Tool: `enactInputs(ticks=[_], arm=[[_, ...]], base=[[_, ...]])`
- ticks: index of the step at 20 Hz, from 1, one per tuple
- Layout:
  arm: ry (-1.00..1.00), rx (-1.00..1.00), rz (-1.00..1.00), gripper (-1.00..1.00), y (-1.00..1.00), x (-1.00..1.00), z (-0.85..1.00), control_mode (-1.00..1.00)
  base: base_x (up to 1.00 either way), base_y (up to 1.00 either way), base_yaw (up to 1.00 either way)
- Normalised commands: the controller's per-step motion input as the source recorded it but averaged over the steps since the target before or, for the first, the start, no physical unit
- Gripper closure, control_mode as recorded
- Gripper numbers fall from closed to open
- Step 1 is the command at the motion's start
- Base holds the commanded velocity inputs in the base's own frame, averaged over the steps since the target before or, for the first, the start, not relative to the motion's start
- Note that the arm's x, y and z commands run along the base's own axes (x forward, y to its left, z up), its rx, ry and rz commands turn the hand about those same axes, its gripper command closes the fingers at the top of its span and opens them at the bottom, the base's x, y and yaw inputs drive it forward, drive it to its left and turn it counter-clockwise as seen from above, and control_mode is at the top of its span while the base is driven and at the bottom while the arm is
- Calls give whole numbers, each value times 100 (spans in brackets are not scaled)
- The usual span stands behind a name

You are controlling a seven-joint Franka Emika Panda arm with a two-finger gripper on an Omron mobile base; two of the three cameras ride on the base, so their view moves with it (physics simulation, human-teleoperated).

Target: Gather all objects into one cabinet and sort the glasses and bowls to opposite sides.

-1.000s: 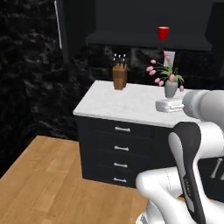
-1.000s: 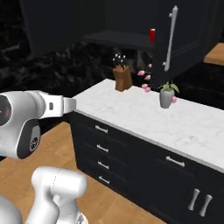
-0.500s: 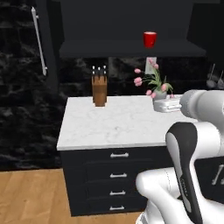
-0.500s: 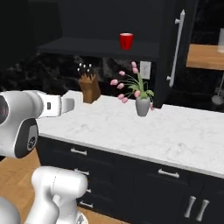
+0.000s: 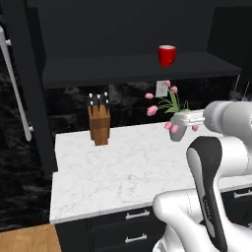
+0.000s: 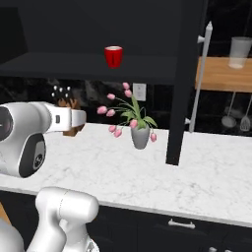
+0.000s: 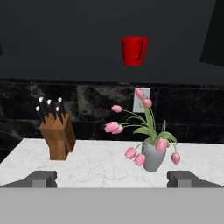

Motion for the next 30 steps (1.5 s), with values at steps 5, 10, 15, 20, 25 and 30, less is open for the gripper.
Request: enactInputs(ticks=[5,10,15,20,25,30], arm=[[0,0,0,-100,0,0,0,100],[0,0,0,-100,0,0,0,100],[0,0,0,-100,0,0,0,100],[2,2,0,-100,-5,-2,7,-100],[14,10,0,-100,-27,-40,92,-100],[10,5,-8,-100,-11,-19,95,-100]], base=[[28,0,-26],[23,0,-26],[12,0,-10],[9,-1,-2],[0,0,0],[0,0,0]])
